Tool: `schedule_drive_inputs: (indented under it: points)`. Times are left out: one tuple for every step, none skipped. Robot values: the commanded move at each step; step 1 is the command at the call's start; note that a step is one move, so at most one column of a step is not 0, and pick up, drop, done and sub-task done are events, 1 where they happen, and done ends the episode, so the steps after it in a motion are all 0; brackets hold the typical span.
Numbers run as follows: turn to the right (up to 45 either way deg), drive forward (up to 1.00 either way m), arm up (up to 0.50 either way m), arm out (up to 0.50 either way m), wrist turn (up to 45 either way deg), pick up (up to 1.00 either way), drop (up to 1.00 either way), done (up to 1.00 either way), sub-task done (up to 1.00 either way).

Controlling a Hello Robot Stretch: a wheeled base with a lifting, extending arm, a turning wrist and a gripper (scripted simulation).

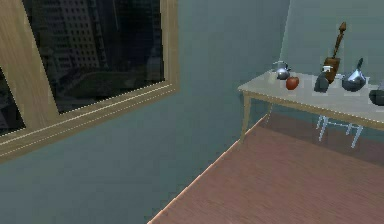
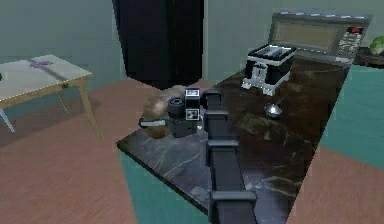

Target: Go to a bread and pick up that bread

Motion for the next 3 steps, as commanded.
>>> schedule_drive_inputs:
  points:
    - [0.0,0.0,0.0,0.0,0.0,1.0,0.0,0.0,0.0]
    - [0.0,0.0,0.08,0.0,0.0,0.0,0.0,0.0,0.0]
    - [0.0,0.0,0.0,0.0,0.0,0.0,0.0,1.0,0.0]
